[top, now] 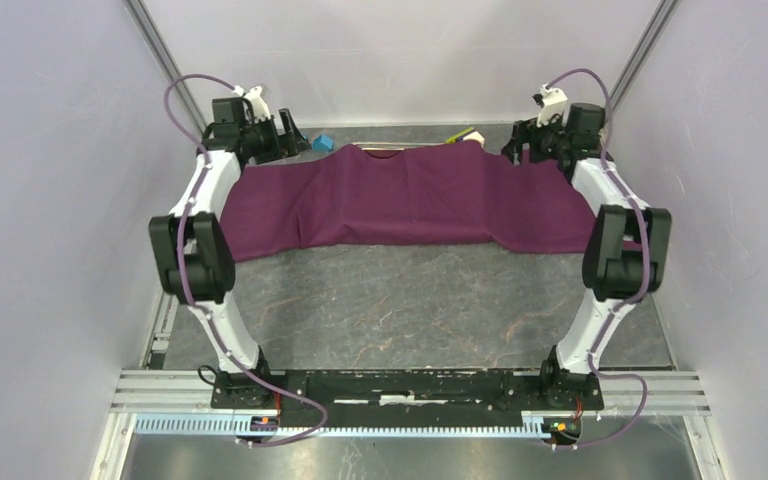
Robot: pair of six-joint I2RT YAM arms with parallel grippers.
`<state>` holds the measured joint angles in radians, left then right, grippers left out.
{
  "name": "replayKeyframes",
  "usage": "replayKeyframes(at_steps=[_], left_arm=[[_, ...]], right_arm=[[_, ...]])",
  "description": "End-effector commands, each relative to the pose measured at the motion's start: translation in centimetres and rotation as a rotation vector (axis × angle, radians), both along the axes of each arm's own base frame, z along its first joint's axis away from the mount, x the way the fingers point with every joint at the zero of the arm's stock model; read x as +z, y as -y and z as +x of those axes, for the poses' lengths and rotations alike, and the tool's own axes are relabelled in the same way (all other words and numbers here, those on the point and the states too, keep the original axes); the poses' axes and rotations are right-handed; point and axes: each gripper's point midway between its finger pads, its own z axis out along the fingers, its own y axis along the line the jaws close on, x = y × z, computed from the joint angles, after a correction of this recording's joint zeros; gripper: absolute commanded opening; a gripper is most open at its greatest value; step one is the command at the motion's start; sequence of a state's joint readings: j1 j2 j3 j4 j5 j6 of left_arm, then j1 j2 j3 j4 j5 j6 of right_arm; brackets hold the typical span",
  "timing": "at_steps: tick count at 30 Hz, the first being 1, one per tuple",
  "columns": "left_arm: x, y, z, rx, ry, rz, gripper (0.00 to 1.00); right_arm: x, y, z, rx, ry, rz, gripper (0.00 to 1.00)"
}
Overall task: Open and lay out the surgical kit
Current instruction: Open the surgical kit at the center of the board.
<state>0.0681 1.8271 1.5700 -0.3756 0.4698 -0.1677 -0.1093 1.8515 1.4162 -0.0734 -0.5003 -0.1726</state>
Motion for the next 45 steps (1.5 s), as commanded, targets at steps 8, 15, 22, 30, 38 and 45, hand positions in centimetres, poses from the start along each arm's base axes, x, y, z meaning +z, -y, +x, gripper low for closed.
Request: replayKeyframes(at_steps=[8,15,22,30,38,45], left_arm=[[-4.1,9.6,10.0,-0.076,-0.068,-0.297,0.96],[-6.7,12.0,10.8,-0.101,-0.096,-0.322,0.86],[-8.7,12.6,10.1,-0.124,-0.117,-0.336,0.47],[-7.6,12.8,9.5,-0.174,-0.087,-0.319,0.06],[-4.6,12.7,8.8,-0.224,-0.024,-0.278,0.02],[-2.9,12.7,6.9,-0.267,0.005,-0.253,0.02]], right_arm=[[-3.5,-8.2,7.0,0.096,-0.153,0.467,0.88],[-6.2,-10.5,7.5,0.117,-0.202,0.506,0.79],[-7.3,-10.6,7.6,0.111,-0.217,0.514,0.52],[-6.1,-10.3,7.3,0.128,-0.186,0.452,0.31],[-3.6,-9.2,7.1,0.133,-0.112,0.336,0.21],[-2.8,-9.3,5.3,0.159,-0.099,0.311,0.00]])
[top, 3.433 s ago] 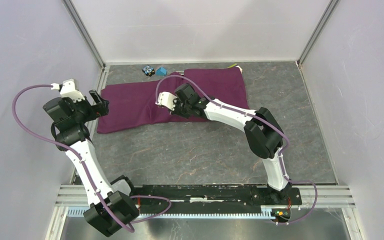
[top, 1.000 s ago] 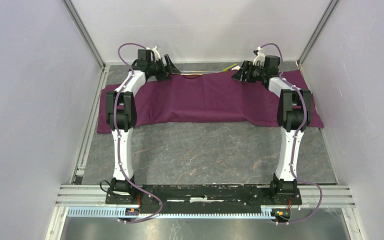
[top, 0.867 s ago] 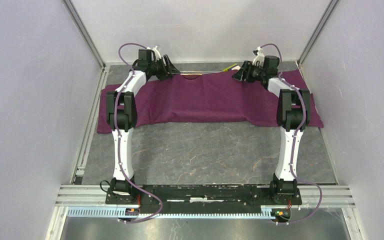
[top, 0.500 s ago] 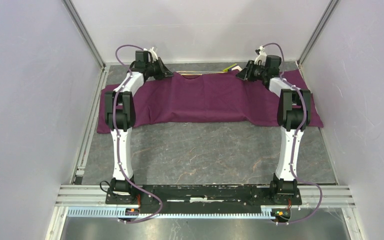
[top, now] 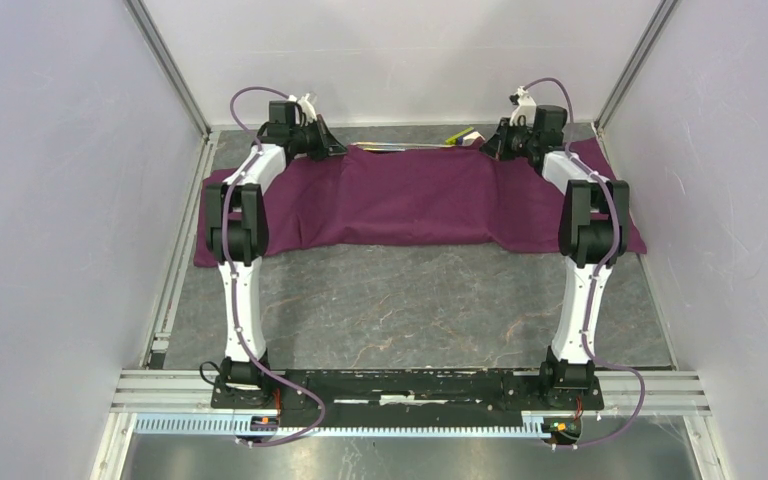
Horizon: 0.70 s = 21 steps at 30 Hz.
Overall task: Open and lay out the surgical kit
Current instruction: Open the surgical kit at the center of the board.
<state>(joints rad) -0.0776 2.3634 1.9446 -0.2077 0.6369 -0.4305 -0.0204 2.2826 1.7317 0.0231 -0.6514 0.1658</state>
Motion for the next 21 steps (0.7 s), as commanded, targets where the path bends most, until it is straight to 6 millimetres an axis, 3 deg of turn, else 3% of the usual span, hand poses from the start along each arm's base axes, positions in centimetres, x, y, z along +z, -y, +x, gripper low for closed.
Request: replayKeyframes(at_steps=[1,11,17,21], left_arm=[[6.4,1.3,-2.1,-0.104,0.154,0.014,0.02],[6.3,0.9,-7.3,-0.156,0.184,0.102,0.02],[4.8,0.0,-11.3,-0.167,0.159,0.166,0.02],[3.6,-0.8,-15.0,-0.207,0.148,0.246,0.02]], right_arm=[[4.9,-1.3,-1.6,0.073,0.104,-0.013,0.00],[5.2,-1.8,-5.7,0.139,0.121,-0.029,0.00],[3.4,-1.9,-10.5,0.194,0.088,-0.070,0.00],[2.2,-1.8,-14.6,0.253,0.083,-0.116,0.00]])
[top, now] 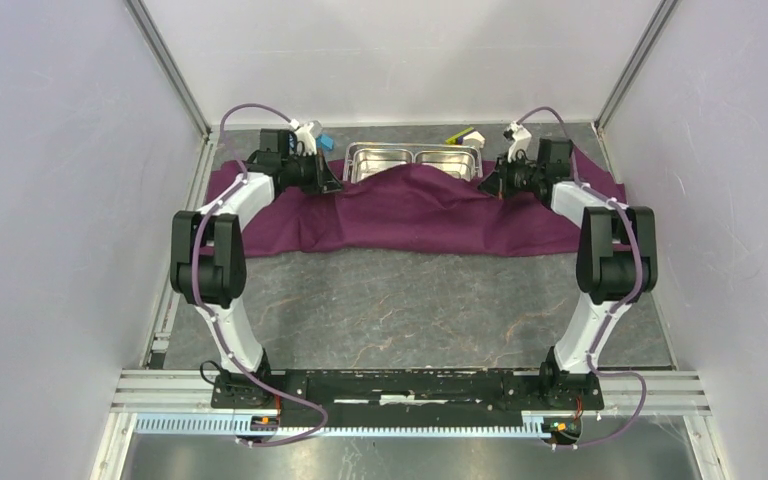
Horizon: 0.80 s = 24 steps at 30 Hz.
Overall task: Open and lay out the surgical kit
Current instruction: Open the surgical kit at the center of the board.
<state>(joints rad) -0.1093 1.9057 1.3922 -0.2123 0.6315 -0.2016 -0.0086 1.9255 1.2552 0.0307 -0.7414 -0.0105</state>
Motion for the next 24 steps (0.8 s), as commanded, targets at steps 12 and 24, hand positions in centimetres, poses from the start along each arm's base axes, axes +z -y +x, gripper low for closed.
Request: replayKeyframes(at_steps=[12,24], left_arm=[[0.0,-2.5,-10.6,-0.229,0.155,0.280,0.02],[1.5,-2.9,-21.4,-0.482,0.129,0.463,0.02]], right_arm=[[-0.9,-0.7,-12.9,0.285,0.093,-0.128,0.00],[0.4,2.1,-19.2,0.272,0.114,-0.341,0.00]])
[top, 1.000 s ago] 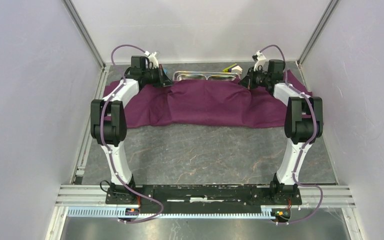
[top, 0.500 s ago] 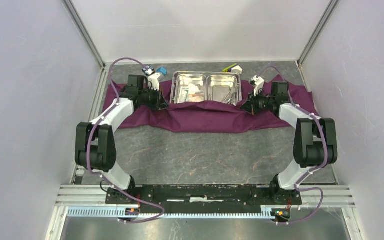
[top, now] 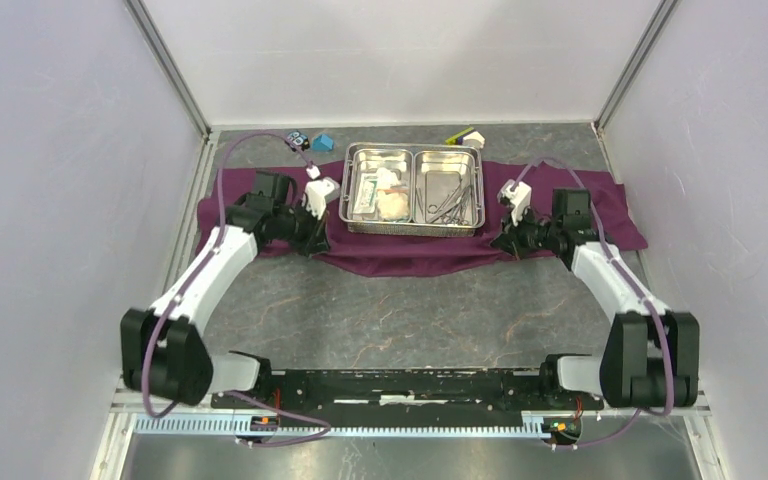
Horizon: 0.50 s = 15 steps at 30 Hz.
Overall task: Open and lay out the surgical kit
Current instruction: Open the surgical kit at the center of the board.
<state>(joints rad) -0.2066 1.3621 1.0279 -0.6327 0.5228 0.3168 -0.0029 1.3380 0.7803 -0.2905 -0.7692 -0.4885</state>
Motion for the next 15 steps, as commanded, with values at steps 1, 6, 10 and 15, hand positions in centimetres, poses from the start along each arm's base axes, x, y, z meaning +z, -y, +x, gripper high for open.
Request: replayKeyframes(at_steps=[1,6,10,15], left_arm=[[0.5,-0.6,-5.3,-0.157,0.023,0.122,0.02],[0.6,0.2,-10.1,-0.305,0.026,0.150,0.02],[0.7,0.0,-12.8,-0.394,0.047,0.179,0.02],[1.3,-0.4,-15.1,-0.455,0.097,0.186,0.02]], right_arm=[[-0.3,1.7,-3.2,0.012,0.011,-0.124,0.00],[-0.7,2.0,-7.2,0.076,0.022,-0.178,0.04],[-0.4,1.9,-9.8,0.150,0.086,-0.211,0.07],[0.2,2.3,-11.5,0.207,0.196,-0.275,0.10]])
